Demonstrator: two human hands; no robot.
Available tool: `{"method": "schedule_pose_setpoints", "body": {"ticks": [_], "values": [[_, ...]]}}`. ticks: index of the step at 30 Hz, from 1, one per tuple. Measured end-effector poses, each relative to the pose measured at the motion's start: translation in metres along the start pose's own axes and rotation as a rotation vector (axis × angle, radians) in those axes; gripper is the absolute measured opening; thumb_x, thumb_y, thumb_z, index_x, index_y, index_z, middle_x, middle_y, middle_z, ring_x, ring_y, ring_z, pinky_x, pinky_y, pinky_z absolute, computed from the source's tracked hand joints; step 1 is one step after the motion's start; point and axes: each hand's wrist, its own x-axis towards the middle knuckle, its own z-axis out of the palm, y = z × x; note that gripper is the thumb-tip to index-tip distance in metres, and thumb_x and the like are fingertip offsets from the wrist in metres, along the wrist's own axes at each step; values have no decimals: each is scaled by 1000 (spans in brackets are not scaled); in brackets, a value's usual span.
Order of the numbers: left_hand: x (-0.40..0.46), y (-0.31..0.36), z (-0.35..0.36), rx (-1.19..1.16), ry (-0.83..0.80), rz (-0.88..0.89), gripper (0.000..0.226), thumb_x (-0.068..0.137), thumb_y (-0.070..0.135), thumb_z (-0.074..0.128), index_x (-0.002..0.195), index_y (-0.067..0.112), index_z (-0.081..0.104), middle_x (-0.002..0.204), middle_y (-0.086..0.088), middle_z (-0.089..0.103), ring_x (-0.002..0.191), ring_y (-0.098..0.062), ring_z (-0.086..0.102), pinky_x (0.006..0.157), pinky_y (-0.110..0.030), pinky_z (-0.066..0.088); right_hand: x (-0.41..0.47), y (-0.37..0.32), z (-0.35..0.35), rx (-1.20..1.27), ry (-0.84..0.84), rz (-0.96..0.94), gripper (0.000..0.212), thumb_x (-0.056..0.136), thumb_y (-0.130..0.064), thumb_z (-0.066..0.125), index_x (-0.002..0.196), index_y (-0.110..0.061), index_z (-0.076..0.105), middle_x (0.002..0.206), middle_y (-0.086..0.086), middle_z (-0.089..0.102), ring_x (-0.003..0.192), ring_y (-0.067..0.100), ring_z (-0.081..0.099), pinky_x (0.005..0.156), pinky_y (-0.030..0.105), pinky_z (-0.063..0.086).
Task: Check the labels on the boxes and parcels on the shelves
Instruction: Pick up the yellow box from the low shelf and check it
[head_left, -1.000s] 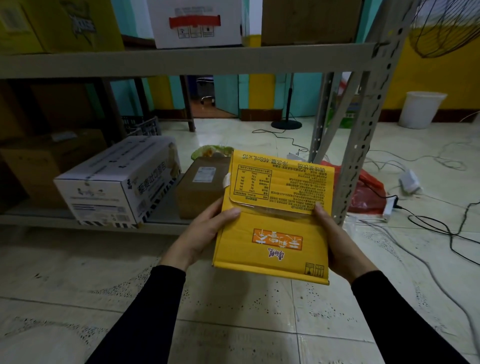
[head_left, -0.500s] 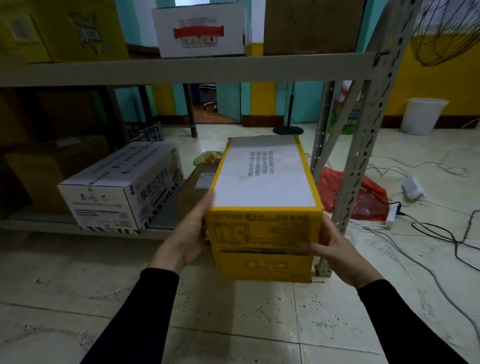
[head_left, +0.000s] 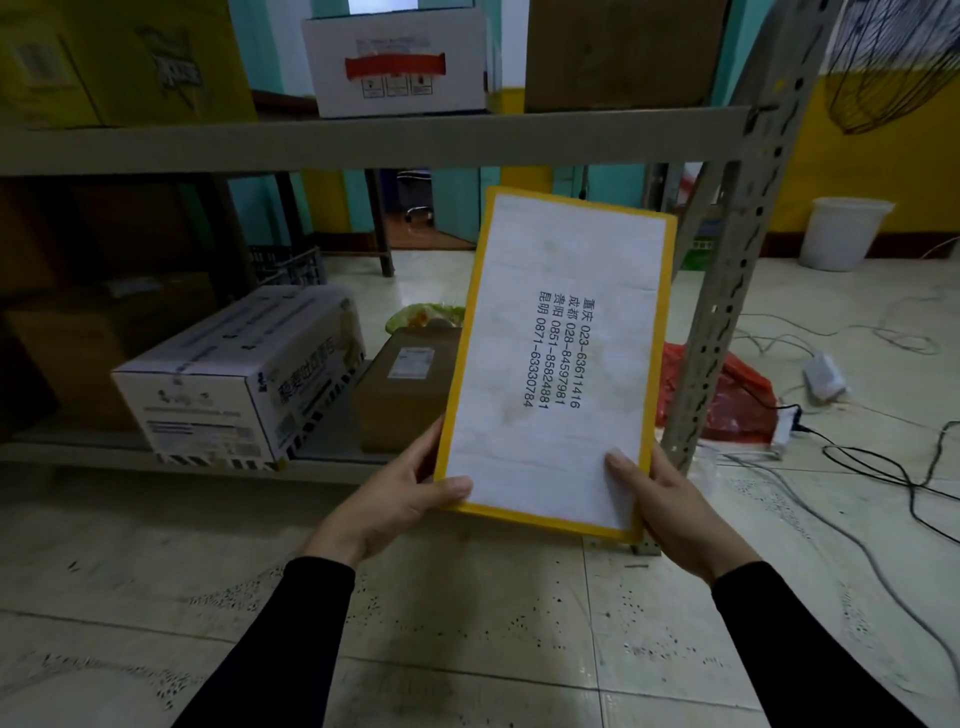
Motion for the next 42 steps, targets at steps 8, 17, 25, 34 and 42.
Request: {"method": "schedule_pose_setpoints", "body": {"ticks": [8, 17, 25, 34, 42], "values": [[3, -18, -7, -33, 12, -59, 89, 84, 17, 73, 154, 40, 24, 138, 6, 60, 125, -16, 58, 110, -40, 42, 0, -1, 8, -37, -4, -41, 61, 84, -43, 61, 142, -39, 42, 133, -15, 61, 116, 10, 64, 90, 29, 57], [12, -17, -3, -408, 266, -116, 48, 79, 45, 68, 126, 35, 63, 118, -4, 71, 103, -29, 64, 101, -58, 48, 6, -18, 18, -62, 16, -38, 43, 91, -68, 38, 132, -59, 45, 144, -19, 49, 130, 4, 47, 107, 31, 39], [5, -22, -13, -743, 331, -142, 30, 74, 45, 67, 87, 23, 81, 108, -13, 50, 94, -26, 38, 98, -58, 33, 5, -5, 3, -256, 259, 156, 78, 86, -66, 62, 143, -13, 51, 148, 9, 52, 125, 26, 55, 101, 40, 47], [3, -25, -17, -444, 440, -123, 41, 99, 26, 52, 139, 23, 55, 120, -5, 68, 107, -28, 60, 98, -47, 46, 3, -7, 7, 345, 125, 276, 35, 97, -35, 57, 123, -12, 61, 109, 16, 75, 95, 34, 70, 82, 47, 55], [17, 3, -2, -26, 348, -39, 73, 80, 73, 62, 141, 34, 49, 137, 6, 59, 121, -13, 58, 105, -41, 45, -1, 15, 17, -6, 137, 3, 59, 86, -51, 59, 140, -33, 44, 136, -4, 60, 121, 20, 61, 106, 45, 49]]}}
